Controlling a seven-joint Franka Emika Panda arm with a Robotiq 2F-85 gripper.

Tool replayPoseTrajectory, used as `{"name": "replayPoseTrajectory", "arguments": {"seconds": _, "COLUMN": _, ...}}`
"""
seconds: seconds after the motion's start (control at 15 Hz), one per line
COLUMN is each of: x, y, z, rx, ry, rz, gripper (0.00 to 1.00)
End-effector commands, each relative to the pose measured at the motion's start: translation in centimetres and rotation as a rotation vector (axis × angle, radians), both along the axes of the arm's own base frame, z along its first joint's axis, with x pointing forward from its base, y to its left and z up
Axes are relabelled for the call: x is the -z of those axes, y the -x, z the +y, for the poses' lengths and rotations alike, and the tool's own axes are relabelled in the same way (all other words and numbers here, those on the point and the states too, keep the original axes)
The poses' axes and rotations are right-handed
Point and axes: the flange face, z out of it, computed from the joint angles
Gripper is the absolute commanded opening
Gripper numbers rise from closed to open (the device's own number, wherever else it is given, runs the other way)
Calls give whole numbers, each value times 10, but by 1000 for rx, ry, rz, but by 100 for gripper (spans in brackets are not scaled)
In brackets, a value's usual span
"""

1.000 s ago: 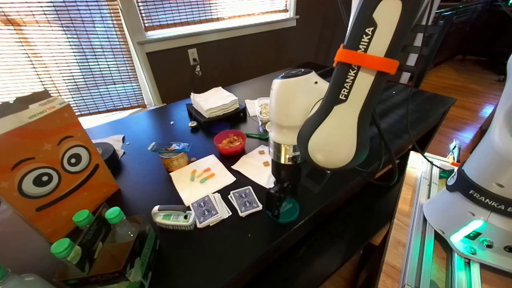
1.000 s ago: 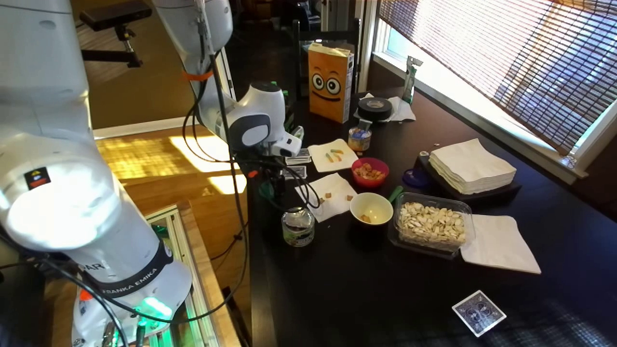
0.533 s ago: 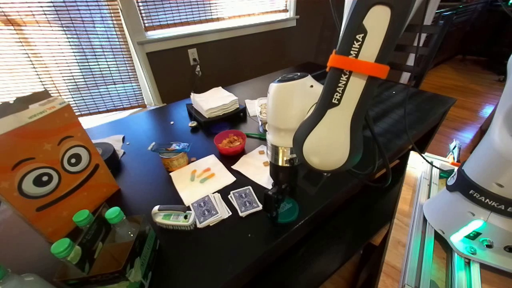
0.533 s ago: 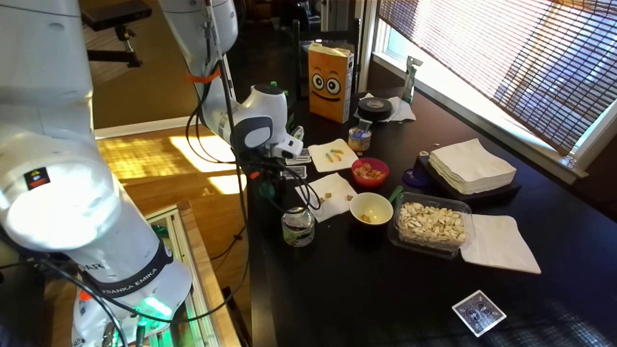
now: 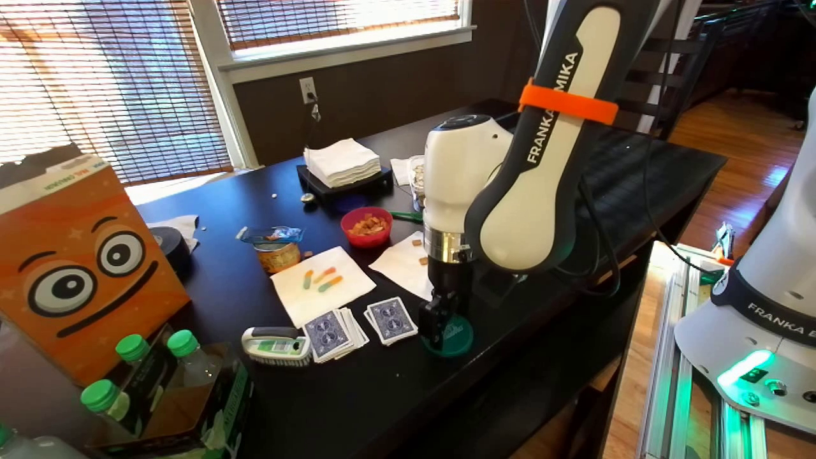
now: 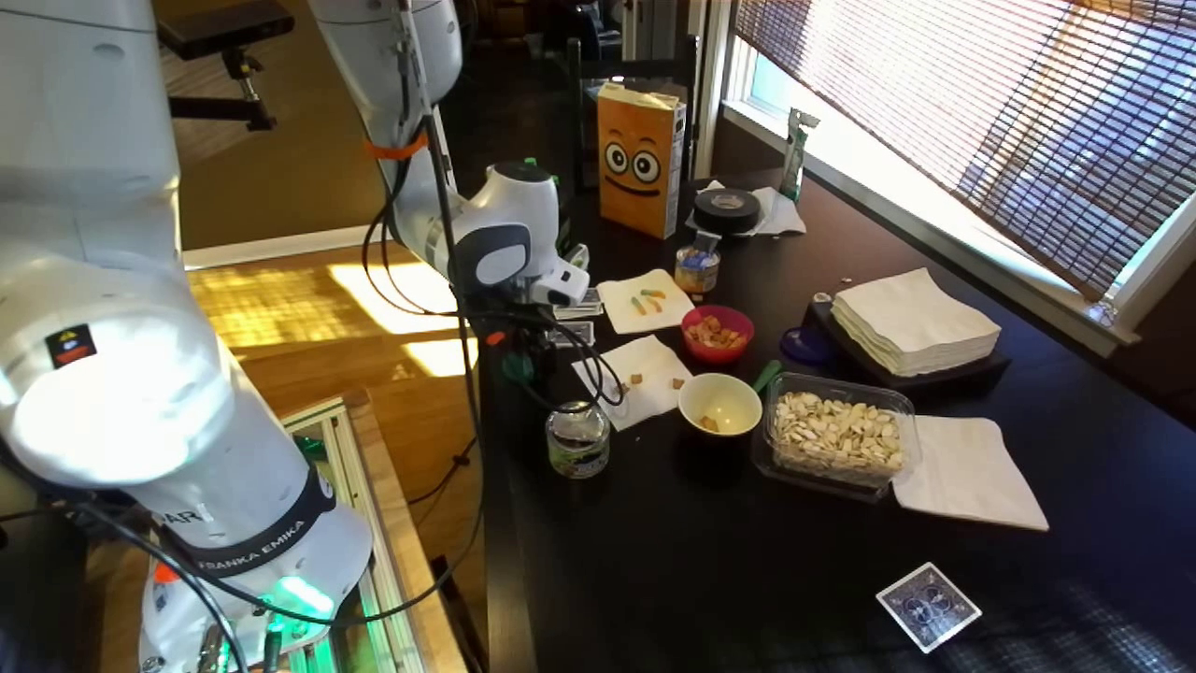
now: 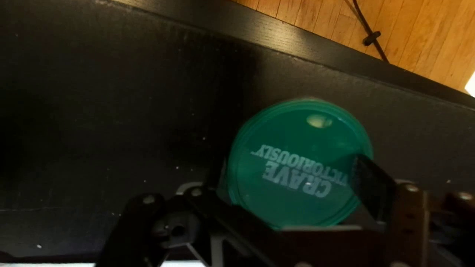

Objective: Put the lid on the jar

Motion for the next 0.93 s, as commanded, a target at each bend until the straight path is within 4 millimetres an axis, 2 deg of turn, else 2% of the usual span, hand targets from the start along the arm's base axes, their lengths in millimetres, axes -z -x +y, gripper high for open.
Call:
{"name": "replayPoseTrajectory", "arguments": {"seconds": 0.0, "x": 7, "y": -4, "z": 1, "rx": 9, "ry": -5, "rz": 6, "gripper": 55}}
{"name": "replayPoseTrajectory", "arguments": {"seconds": 0.27, "x": 6, "y": -5, "z": -1, "rx": 18, "ry": -5, "rz": 4, "gripper": 29}}
{"name": "replayPoseTrajectory", "arguments": {"seconds": 0.47, "x": 4, "y": -4, "z": -5, "rx": 25, "ry": 0, "rz": 3, "gripper": 5}}
{"name": "replayPoseTrajectory", "arguments": {"seconds": 0.6, "x": 4, "y": -3, "z": -6, "rx": 27, "ry": 3, "rz": 4, "gripper": 0}}
{"name": "replayPoseTrajectory", "arguments": {"seconds": 0.87, "x": 2, "y": -1, "z": -10, "rx": 26, "ry": 10, "rz": 7, "gripper": 0}}
